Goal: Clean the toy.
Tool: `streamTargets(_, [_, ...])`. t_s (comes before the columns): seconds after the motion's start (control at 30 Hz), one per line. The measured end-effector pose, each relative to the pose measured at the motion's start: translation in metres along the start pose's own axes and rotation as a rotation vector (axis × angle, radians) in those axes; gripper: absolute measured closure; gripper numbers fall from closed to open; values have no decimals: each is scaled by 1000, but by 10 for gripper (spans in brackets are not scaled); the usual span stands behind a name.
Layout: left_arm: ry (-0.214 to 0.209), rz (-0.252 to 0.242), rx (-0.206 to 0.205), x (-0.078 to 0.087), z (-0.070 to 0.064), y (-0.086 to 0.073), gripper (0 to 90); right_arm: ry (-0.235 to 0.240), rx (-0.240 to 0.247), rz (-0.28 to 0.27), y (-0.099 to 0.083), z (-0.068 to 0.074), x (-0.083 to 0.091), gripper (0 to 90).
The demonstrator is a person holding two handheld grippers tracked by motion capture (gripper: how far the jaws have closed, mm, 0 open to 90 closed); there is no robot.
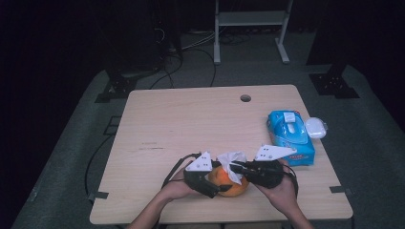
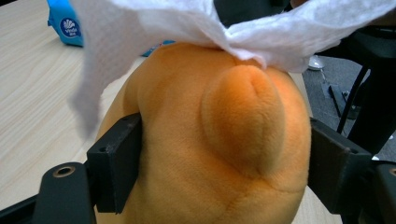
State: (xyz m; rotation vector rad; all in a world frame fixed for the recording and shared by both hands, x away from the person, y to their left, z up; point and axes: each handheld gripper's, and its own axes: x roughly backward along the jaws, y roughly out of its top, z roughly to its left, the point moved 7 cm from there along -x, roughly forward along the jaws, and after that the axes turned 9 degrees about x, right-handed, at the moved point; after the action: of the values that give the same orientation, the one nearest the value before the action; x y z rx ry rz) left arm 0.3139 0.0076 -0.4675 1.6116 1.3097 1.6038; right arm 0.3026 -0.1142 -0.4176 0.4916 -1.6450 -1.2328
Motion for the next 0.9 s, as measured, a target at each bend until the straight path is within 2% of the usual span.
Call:
streamTargets(0.07, [-1, -3, -5, 0, -1, 0, 212, -22, -5, 3, -2, -7, 3, 823])
streamTargets(0.13, [-2, -1, -16, -1, -2, 0, 211, -90, -2, 38, -9, -21, 7, 823])
streamTargets(0.17, [-2, -4, -15, -3, -3, 0, 211, -93, -21, 44, -14, -26, 9, 823])
streamTargets(0.2, [-4, -4, -19, -4, -3, 1, 211, -82, -54, 39, -16, -29, 10, 823])
streamTargets(0.23, [-5, -4, -23, -5, -3, 1, 210, -79, -63, 37, -18, -29, 10, 823])
streamTargets(0.3, [-12, 0, -30, -7, -4, 1, 204, -70, -44, 37, -14, -23, 8, 822])
streamTargets(0.43, [-11, -5, -35, -9, -7, 0, 199, -3, -6, 9, -2, -4, 1, 821])
streamTargets(0.5, [-6, -4, -42, -10, -9, -1, 199, 5, 14, 13, 1, 2, -2, 821])
streamTargets(0.6, [-9, -3, -49, -10, -10, -1, 201, -10, 12, 27, -1, -3, 0, 822])
streamTargets(0.7, [-10, 0, -54, -9, -10, -1, 202, -74, -11, 60, -12, -22, 7, 822])
streamTargets(0.77, [-14, -5, -50, -9, -9, -1, 202, -92, -48, 75, -21, -33, 11, 822])
streamTargets(0.83, [-16, -2, -61, -11, -10, -1, 200, -85, -65, 73, -23, -33, 12, 821])
streamTargets(0.9, [-14, -4, -75, -12, -11, -1, 197, -66, -41, 68, -17, -25, 9, 821])
